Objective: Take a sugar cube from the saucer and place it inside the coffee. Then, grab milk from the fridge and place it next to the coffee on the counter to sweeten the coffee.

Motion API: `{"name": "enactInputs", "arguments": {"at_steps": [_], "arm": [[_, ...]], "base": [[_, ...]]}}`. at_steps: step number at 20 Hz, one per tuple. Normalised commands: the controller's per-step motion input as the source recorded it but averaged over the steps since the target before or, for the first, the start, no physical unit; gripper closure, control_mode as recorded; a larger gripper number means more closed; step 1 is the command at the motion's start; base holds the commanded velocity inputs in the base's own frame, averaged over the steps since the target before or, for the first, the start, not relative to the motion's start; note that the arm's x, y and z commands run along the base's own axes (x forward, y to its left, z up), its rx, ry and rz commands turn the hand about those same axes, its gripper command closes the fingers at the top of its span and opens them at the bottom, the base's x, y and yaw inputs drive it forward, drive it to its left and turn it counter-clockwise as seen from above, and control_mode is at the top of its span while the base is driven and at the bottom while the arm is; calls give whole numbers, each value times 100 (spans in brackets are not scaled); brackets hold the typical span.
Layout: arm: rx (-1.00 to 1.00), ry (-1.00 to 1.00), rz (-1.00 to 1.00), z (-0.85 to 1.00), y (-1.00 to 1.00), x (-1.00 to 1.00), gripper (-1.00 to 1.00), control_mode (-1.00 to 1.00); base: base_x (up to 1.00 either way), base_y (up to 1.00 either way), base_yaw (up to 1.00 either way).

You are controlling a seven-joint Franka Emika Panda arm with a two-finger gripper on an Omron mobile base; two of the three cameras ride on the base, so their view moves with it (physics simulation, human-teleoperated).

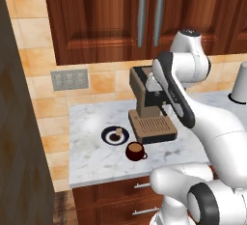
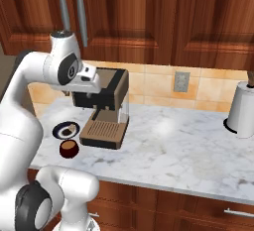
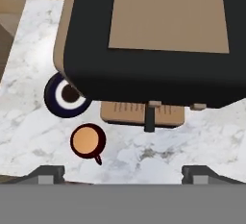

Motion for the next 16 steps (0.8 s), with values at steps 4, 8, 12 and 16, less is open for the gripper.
{"name": "enactInputs", "arguments": {"at_steps": [4,8,12,16], "arm": [[0,-8,14,-15,98,-42,-100,-100],[-2,-1,6,-46,100,-37,-100,-100],[-3,0,1,-72,100,-10,-100,-100],[-1,0,-10,-31,55,28,-100,-100]], "base": [[0,0,0],[0,0,0],[0,0,0],[0,0,0]]}}
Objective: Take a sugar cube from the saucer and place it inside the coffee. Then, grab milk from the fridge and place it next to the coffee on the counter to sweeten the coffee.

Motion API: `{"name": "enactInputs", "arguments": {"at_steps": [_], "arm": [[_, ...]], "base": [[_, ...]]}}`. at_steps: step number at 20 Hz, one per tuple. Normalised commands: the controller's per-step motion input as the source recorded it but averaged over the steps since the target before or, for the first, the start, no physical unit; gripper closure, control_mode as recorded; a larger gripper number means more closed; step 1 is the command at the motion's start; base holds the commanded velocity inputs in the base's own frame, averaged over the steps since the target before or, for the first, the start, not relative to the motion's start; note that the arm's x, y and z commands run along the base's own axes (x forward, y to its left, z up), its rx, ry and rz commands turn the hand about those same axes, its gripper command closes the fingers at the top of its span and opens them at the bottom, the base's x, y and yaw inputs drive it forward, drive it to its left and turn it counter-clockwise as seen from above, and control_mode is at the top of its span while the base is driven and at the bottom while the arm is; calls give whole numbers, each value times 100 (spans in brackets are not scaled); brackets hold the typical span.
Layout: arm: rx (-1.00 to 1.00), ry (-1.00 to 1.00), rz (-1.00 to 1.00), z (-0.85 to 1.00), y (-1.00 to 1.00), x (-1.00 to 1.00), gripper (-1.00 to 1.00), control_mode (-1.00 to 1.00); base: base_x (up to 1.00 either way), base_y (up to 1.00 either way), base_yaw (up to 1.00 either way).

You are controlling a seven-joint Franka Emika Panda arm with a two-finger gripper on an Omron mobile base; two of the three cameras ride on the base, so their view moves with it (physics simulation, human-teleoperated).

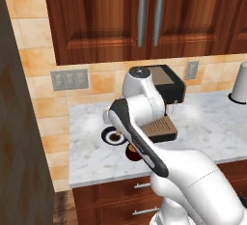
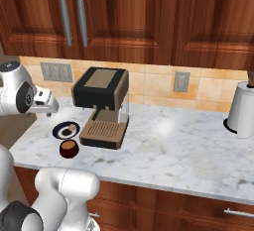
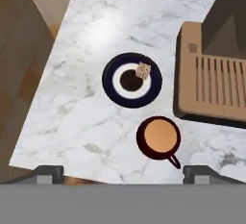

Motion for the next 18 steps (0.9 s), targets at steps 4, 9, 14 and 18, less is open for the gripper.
{"name": "enactInputs", "arguments": {"at_steps": [4,9,14,18], "arm": [[-6,0,-21,-61,29,58,-100,-100],[-1,0,-23,-51,17,68,-100,-100],[1,7,-18,-26,1,55,-100,-100],[0,15,-17,-44,-5,36,-100,-100]], "base": [[0,0,0],[0,0,0],[0,0,0],[0,0,0]]}}
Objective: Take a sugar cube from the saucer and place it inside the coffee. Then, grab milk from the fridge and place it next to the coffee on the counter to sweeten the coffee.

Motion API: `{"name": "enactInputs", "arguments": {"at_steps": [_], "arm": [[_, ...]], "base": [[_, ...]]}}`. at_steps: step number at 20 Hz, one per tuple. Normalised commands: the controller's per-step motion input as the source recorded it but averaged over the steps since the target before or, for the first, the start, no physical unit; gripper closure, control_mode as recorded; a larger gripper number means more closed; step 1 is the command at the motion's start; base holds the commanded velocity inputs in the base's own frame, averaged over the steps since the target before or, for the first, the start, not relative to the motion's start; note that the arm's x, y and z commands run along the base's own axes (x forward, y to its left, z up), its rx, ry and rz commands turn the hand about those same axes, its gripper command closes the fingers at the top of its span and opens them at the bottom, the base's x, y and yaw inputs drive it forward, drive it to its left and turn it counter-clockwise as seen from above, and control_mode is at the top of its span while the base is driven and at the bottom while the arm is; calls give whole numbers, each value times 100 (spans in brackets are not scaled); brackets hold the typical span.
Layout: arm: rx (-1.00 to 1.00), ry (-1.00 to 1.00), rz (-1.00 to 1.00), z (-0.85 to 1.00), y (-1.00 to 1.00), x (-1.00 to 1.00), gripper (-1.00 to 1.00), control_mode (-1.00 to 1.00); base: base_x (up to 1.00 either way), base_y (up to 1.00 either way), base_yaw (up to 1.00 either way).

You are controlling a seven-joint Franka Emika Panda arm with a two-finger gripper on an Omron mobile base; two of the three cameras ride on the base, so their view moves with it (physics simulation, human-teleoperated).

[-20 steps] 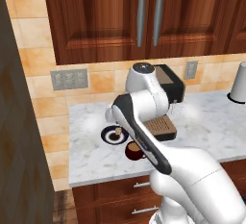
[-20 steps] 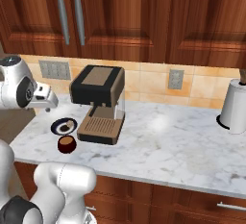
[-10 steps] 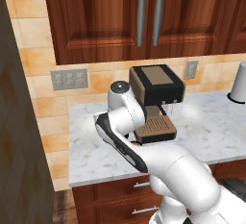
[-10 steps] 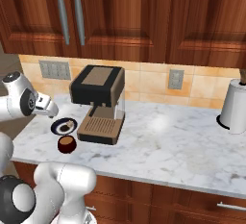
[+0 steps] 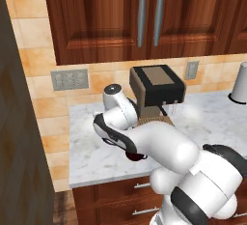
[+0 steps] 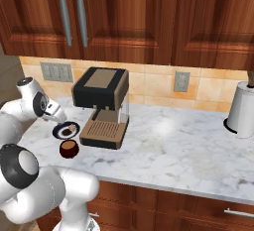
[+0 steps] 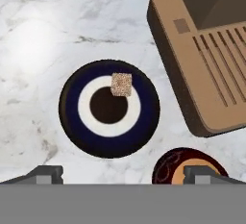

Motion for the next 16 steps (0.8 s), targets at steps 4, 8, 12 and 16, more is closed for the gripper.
{"name": "enactInputs", "arguments": {"at_steps": [4,8,12,16], "arm": [[0,5,-11,-25,0,28,-100,-100],[0,0,-7,-41,0,7,-100,-100],[1,0,-5,-28,-4,7,-100,-100],[0,0,-1,-21,-14,9,-100,-100]], "base": [[0,0,0],[0,0,0],[0,0,0],[0,0,0]]}}
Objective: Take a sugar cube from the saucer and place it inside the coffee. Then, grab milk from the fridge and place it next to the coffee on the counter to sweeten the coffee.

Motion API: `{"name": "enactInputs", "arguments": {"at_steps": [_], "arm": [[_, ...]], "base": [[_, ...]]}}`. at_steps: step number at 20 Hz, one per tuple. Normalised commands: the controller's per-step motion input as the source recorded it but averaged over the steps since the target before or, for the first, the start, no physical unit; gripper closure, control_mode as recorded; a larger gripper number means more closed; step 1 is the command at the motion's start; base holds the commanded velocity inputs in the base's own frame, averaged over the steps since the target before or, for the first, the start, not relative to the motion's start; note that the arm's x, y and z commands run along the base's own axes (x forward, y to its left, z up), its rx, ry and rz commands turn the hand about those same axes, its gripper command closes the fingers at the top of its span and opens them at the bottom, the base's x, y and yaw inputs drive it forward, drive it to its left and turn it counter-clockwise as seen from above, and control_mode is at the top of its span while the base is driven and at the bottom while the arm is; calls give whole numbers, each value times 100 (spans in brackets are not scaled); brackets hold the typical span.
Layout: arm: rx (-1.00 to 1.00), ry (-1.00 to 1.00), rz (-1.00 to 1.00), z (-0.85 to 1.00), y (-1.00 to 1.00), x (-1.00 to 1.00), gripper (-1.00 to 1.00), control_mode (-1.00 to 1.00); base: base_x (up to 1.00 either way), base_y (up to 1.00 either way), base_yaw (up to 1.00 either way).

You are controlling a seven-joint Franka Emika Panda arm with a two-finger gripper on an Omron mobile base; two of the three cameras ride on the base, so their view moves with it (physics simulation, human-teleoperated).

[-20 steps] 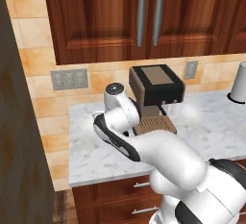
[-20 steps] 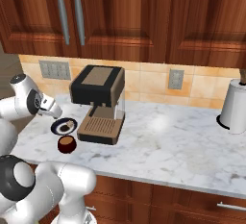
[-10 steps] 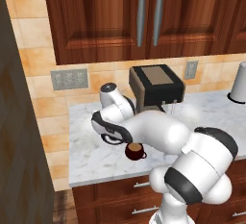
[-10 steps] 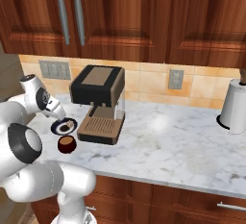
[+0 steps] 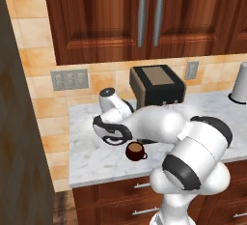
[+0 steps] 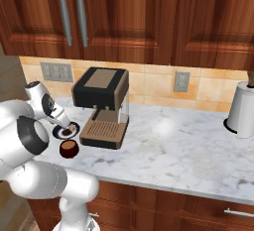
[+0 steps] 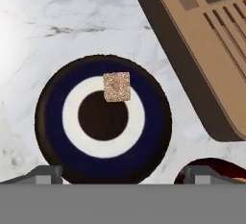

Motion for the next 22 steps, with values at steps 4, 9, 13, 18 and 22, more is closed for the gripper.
{"name": "enactInputs", "arguments": {"at_steps": [4,9,13,18,22], "arm": [[0,0,0,-8,-17,8,-100,-100],[0,0,0,-10,-23,6,-100,-100],[0,0,0,-13,-14,19,-100,-100],[0,0,0,-16,0,20,-100,-100],[0,0,0,-16,0,25,-100,-100]], "base": [[0,0,0],[0,0,0],[0,0,0],[0,0,0],[0,0,0]]}}
